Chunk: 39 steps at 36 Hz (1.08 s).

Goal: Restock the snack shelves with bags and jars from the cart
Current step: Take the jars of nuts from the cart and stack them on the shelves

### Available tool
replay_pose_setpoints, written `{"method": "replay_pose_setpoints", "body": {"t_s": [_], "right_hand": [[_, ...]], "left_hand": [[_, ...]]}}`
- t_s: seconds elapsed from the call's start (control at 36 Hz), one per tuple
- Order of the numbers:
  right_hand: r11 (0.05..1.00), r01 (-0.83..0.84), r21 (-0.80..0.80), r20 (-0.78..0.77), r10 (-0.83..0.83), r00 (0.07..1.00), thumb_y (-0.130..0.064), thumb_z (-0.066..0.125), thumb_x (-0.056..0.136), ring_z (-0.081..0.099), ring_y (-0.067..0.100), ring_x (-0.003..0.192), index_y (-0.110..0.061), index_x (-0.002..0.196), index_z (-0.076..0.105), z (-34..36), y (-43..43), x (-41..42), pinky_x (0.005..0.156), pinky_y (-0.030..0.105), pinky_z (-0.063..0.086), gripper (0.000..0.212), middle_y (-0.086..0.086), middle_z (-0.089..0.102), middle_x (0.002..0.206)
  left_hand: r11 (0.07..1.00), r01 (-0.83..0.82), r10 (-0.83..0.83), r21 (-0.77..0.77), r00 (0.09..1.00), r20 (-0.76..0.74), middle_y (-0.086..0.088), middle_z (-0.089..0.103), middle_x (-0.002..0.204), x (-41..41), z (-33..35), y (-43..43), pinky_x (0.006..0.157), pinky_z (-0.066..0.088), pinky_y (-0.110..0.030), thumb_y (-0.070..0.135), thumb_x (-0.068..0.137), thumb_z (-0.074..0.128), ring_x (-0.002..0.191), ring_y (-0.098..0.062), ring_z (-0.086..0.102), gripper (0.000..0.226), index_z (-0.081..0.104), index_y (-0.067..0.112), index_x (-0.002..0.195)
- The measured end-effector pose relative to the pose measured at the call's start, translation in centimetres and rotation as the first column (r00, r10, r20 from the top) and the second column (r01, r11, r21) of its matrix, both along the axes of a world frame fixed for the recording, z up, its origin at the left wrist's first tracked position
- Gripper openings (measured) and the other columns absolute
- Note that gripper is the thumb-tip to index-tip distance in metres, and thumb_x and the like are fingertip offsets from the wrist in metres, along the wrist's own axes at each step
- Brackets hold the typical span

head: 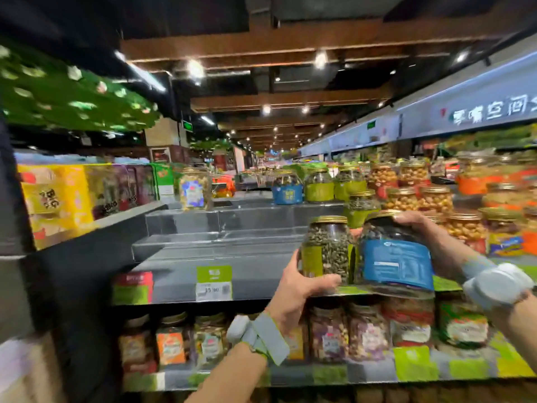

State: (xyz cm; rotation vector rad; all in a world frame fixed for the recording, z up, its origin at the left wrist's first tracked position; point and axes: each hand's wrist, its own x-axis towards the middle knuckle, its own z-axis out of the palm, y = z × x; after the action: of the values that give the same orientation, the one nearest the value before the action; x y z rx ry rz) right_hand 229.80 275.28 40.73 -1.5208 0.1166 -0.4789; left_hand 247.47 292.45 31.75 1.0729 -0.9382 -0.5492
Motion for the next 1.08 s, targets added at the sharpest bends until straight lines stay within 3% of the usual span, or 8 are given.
{"method": "replay_pose_setpoints", "body": {"t_s": [0.22,0.36,0.47,0.72,0.81,0.94,1.0,1.08], "right_hand": [[0.994,-0.106,0.007,0.039,0.105,0.994,-0.05,0.092,-0.002,0.069,0.014,0.051,-0.014,0.057,0.077,3.8,5.6,4.0,0.043,0.019,0.051,0.071,0.005,0.073,0.065],[0.993,-0.119,-0.015,0.028,0.119,0.992,-0.057,0.093,0.018,0.074,0.021,0.068,-0.011,0.083,0.081,3.7,3.7,5.5,0.056,0.026,0.058,0.081,0.012,0.077,0.087],[0.997,-0.073,-0.015,-0.013,0.073,0.997,-0.061,0.091,0.024,0.072,0.026,0.071,-0.007,0.102,0.076,3.5,1.5,6.5,0.062,0.032,0.061,0.096,0.016,0.075,0.093],[0.985,-0.172,-0.028,-0.005,0.172,0.985,-0.048,0.094,0.018,0.068,0.02,0.051,-0.011,0.066,0.077,5.6,0.9,6.2,0.046,0.026,0.054,0.063,0.01,0.071,0.067],[0.983,-0.093,-0.161,-0.014,0.092,0.996,-0.047,0.091,0.046,0.068,0.01,0.055,-0.011,0.081,0.069,6.3,-0.7,6.3,0.056,0.025,0.055,0.055,0.0,0.072,0.065],[0.963,0.114,-0.244,0.168,-0.074,0.983,-0.031,0.053,0.094,0.064,0.007,0.059,-0.015,0.092,0.063,8.8,-2.7,8.0,0.054,0.019,0.051,0.019,-0.006,0.071,0.072],[0.915,0.216,-0.341,0.252,-0.133,0.959,-0.034,0.059,0.091,0.063,0.004,0.063,-0.019,0.089,0.064,9.5,-2.7,9.2,0.058,0.021,0.047,0.016,-0.01,0.07,0.073],[0.836,0.282,-0.471,0.305,-0.146,0.941,-0.057,0.073,0.063,0.067,0.004,0.086,-0.024,0.102,0.068,9.7,-2.0,10.8,0.075,0.023,0.05,0.051,-0.009,0.073,0.094]], "left_hand": [[0.994,-0.104,0.106,-0.024,0.993,0.056,-0.006,0.061,0.133,4.4,2.0,-0.2,0.102,0.053,-0.041,0.039,0.042,0.102,0.116,-0.019,0.066,0.129,0.027,0.025,0.147],[0.997,0.057,-0.058,-0.045,0.998,-0.01,-0.017,0.061,0.134,6.3,2.4,0.7,0.104,0.049,-0.056,0.022,0.067,0.083,0.115,-0.029,0.064,0.088,0.041,0.024,0.144],[0.988,-0.157,0.157,-0.003,0.983,0.099,-0.02,0.06,0.134,6.6,3.0,-0.3,0.102,0.052,-0.048,0.04,0.047,0.101,0.117,-0.028,0.065,0.108,0.047,0.017,0.137],[0.98,-0.189,0.19,-0.062,0.982,0.021,-0.008,0.067,0.121,6.0,4.0,-3.6,0.087,0.06,-0.041,0.024,0.048,0.095,0.105,-0.02,0.071,0.097,0.042,0.019,0.13],[0.966,-0.255,0.258,-0.052,0.964,0.058,-0.005,0.065,0.121,5.8,4.3,-4.4,0.086,0.06,-0.038,0.022,0.055,0.094,0.105,-0.017,0.07,0.091,0.04,0.026,0.128],[0.947,-0.322,0.322,0.016,0.947,-0.014,-0.003,0.063,0.119,5.9,4.7,-5.8,0.078,0.063,-0.045,0.025,0.065,0.091,0.105,-0.025,0.069,0.096,0.029,0.031,0.138],[0.929,-0.367,0.369,0.051,0.928,-0.056,0.001,0.064,0.117,5.8,4.5,-6.2,0.08,0.062,-0.051,0.022,0.072,0.088,0.106,-0.025,0.068,0.093,0.027,0.035,0.14],[0.932,-0.358,0.361,0.053,0.925,-0.117,0.0,0.065,0.119,5.4,4.4,-6.7,0.08,0.061,-0.054,0.032,0.066,0.092,0.106,-0.024,0.069,0.096,0.03,0.033,0.14]]}}
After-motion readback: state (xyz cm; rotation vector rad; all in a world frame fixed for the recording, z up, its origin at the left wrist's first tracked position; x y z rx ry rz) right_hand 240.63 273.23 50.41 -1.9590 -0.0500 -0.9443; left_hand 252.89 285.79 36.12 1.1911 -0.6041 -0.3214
